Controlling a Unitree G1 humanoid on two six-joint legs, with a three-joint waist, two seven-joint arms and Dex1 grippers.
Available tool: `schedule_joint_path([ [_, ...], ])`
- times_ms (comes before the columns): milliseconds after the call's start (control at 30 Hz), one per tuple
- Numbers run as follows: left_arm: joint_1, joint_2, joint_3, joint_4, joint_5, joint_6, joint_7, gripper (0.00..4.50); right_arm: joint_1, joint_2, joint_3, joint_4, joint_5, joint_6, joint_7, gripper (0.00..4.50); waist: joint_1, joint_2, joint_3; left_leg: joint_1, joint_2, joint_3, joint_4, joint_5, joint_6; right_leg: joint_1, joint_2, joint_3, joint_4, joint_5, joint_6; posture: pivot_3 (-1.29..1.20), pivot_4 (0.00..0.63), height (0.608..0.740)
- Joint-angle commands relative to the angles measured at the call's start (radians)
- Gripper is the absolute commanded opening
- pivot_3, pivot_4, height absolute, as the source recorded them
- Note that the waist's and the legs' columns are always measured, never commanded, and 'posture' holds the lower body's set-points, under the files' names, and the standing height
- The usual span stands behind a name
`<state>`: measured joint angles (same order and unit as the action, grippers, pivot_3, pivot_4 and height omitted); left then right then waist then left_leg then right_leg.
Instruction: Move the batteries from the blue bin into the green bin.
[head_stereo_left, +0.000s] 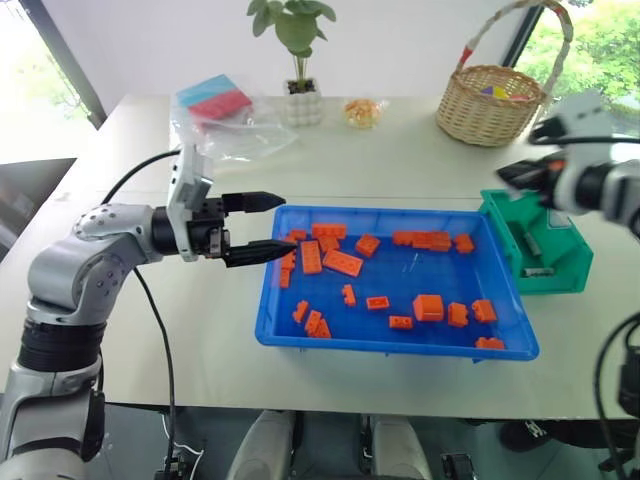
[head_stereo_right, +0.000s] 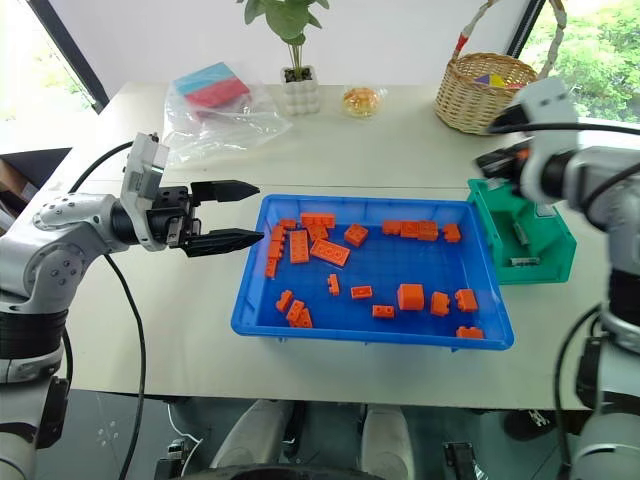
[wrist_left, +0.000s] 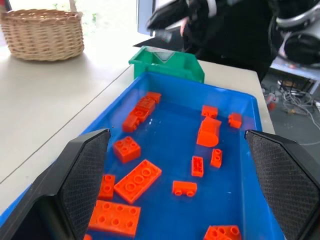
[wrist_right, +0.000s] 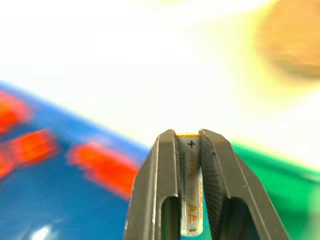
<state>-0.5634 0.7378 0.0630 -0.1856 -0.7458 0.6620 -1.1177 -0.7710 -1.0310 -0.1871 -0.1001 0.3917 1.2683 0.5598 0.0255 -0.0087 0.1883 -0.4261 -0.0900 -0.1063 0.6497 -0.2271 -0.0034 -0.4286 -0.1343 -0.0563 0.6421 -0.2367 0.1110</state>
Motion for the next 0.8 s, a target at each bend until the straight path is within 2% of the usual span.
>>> schedule_joint_path([
  [33, -0.026, 0.005, 0.014, 0.002, 0.005, -0.020, -0.016, 4.50, 0.053, -0.074, -0.003, 0.082, -0.051, -0.110, 0.041, 0.24, -0.004, 0.000, 0.000, 0.000, 0.000, 0.001, 0.000, 0.000, 0.001, 0.000, 0.000, 0.000, -0.001, 0.000, 0.000, 0.00, 0.150, 0.702],
  [333, -0.045, -0.003, 0.009, 0.017, 0.020, -0.024, -0.032, 4.50, 0.144, 0.014, -0.034, 0.150, -0.048, -0.192, 0.034, 0.24, -0.044, 0.001, 0.001, 0.003, 0.001, 0.003, 0.000, 0.000, 0.001, 0.000, 0.000, 0.003, 0.003, 0.000, 0.000, 0.00, 0.150, 0.702],
  [467, -0.047, 0.001, 0.012, 0.018, 0.023, -0.026, -0.038, 4.50, 0.159, 0.030, -0.041, 0.153, -0.065, -0.224, 0.013, 1.95, -0.038, 0.001, 0.001, 0.002, 0.001, 0.003, 0.001, 0.000, 0.001, 0.000, 0.000, 0.003, 0.004, 0.000, 0.000, 0.00, 0.150, 0.702],
  [567, -0.038, 0.004, 0.016, 0.007, 0.021, -0.022, -0.037, 4.50, 0.165, 0.008, -0.055, 0.139, -0.047, -0.238, 0.049, 3.40, -0.036, 0.001, 0.001, 0.002, 0.001, 0.003, 0.001, 0.000, 0.001, 0.000, 0.000, 0.003, 0.004, 0.000, 0.000, 0.00, 0.150, 0.702],
  [700, -0.019, 0.013, 0.027, -0.005, 0.017, -0.019, -0.037, 4.50, 0.226, -0.043, -0.132, 0.064, 0.025, -0.291, 0.189, 3.40, -0.036, 0.002, 0.001, 0.002, 0.001, 0.003, 0.001, 0.000, 0.001, 0.000, 0.000, 0.003, 0.004, 0.000, 0.000, 0.00, 0.150, 0.702],
  [800, -0.001, 0.033, 0.048, -0.006, 0.009, -0.011, -0.040, 4.50, 0.395, -0.096, -0.247, -0.030, 0.087, -0.354, 0.366, 3.40, -0.035, 0.001, 0.001, 0.002, 0.001, 0.002, 0.000, -0.001, 0.001, 0.000, 0.000, 0.002, 0.003, 0.000, 0.000, 0.00, 0.150, 0.702],
])
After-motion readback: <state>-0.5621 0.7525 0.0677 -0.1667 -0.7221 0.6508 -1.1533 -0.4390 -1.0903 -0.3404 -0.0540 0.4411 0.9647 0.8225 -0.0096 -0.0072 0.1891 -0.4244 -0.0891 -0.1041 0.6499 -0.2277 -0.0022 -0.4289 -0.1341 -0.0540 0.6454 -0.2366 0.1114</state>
